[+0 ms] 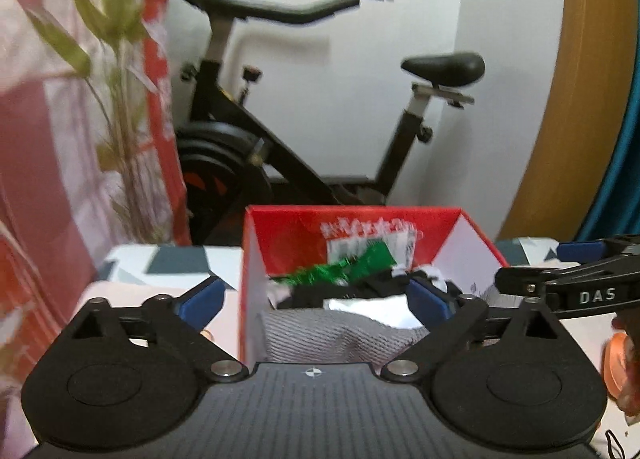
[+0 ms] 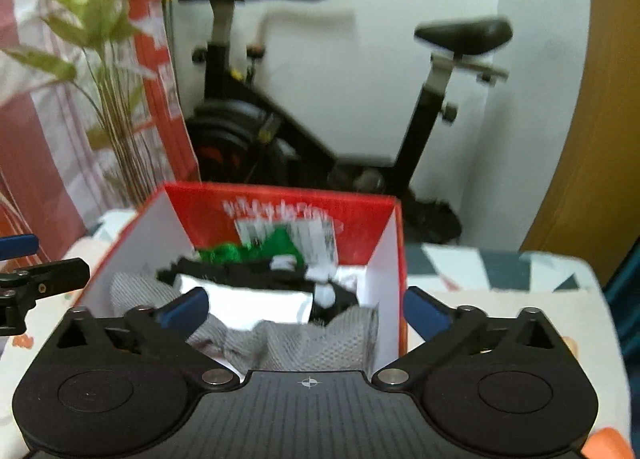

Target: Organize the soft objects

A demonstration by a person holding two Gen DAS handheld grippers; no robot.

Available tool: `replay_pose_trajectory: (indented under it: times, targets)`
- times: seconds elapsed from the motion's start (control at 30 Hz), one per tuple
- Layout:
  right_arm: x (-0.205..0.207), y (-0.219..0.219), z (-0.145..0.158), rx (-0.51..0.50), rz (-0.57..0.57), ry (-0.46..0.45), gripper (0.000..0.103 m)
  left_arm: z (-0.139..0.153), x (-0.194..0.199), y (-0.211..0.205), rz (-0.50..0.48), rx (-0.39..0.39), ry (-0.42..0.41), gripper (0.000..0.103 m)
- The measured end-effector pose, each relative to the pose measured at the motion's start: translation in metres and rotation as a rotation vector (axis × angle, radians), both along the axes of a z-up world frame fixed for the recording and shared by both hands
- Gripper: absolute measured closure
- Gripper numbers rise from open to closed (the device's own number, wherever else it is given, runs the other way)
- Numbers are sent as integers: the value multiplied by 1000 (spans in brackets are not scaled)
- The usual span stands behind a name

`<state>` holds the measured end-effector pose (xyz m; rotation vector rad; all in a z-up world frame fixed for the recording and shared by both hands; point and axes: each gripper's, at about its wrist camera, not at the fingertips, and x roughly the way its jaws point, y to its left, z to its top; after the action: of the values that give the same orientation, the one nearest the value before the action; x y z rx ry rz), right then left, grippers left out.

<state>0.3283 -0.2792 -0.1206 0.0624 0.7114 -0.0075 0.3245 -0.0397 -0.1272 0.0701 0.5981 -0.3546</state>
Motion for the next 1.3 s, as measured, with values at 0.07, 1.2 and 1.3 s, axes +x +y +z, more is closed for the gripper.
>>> replay_pose_trajectory:
  times: [0.07,1.2,1.3]
  targets:
    - [-9,5,14,-9,8,-27,0,11,-10,2,15,3,-38,0]
    - [-241,59,148,-53,-60,-395,0,129,-227,48,197,-10,-342,0]
    - [-255,63,148,-55,-58,-411,0,131,-245,51,211,-4,-371,0]
